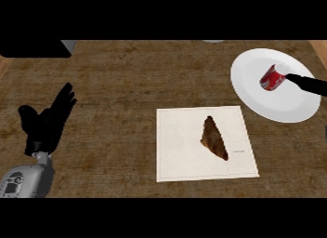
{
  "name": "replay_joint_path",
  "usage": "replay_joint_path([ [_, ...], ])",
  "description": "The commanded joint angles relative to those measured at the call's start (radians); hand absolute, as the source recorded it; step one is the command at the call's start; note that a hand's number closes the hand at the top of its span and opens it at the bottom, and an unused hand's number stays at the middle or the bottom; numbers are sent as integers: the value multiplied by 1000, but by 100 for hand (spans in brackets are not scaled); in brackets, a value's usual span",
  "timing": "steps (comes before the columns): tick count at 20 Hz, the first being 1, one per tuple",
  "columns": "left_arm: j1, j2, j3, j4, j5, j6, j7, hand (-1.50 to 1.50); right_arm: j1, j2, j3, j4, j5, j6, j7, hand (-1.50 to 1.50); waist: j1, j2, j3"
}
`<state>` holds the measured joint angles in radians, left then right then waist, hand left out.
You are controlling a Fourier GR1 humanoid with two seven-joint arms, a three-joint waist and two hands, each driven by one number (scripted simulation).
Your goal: Pick the can from the placemat and place it in the plate
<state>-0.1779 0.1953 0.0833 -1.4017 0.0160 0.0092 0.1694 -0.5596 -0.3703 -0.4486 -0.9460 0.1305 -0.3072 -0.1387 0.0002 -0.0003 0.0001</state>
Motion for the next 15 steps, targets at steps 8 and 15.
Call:
replay_joint_path([
  [8, 6, 3, 30, 16, 1, -34, -7, 0, 155, -68, 11, -98, -51, 32, 20, -150, 1, 0, 0],
  [15, 10, -22, 10, -39, -30, -8, 27, 0, 266, -68, 18, -201, -66, 31, 79, -150, -2, 0, 0],
])
